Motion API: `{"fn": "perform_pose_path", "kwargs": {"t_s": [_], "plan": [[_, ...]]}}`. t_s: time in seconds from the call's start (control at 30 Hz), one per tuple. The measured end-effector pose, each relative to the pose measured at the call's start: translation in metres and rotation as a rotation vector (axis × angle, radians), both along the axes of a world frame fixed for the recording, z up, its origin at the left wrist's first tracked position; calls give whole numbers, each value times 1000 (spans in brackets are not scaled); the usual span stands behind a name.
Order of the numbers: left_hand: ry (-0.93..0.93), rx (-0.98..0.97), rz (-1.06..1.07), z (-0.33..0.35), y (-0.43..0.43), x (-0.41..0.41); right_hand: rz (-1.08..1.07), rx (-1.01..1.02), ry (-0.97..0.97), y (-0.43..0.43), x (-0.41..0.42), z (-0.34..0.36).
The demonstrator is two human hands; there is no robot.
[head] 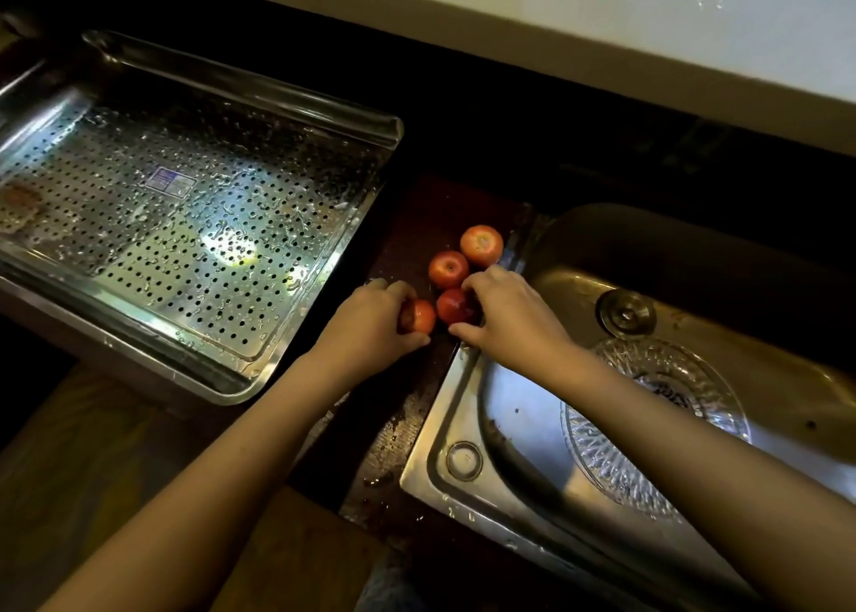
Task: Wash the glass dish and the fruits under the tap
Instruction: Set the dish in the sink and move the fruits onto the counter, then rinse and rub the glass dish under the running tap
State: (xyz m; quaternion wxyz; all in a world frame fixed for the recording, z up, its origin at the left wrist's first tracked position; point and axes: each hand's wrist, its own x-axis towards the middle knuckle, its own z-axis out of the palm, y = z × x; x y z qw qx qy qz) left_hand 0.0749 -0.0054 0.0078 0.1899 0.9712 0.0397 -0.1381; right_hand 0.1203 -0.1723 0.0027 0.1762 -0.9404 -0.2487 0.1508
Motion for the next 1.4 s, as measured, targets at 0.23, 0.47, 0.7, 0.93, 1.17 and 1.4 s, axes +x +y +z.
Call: {"fn": "perform_pose_path", "kwargs": {"t_s": [0.23, 0.47, 0.7, 0.93, 1.17, 1.4], "plan": [[-10, 11, -30, 1, -2, -3, -20, -39, 27, 9, -3, 3], [30, -17, -46, 5, 1, -2, -60, 3, 26, -1, -7, 1], [-30, 14, -154, 39, -16, 19, -86, -32, 200, -56, 7, 21], [143, -53, -476, 74, -93, 57, -169, -86, 384, -128, 9, 48], [415, 53, -623, 47, -179, 85, -409, -101, 570, -207, -9, 30], [592, 14, -592, -22, -224, 90, -688, -22, 665, -271, -46, -22]]}}
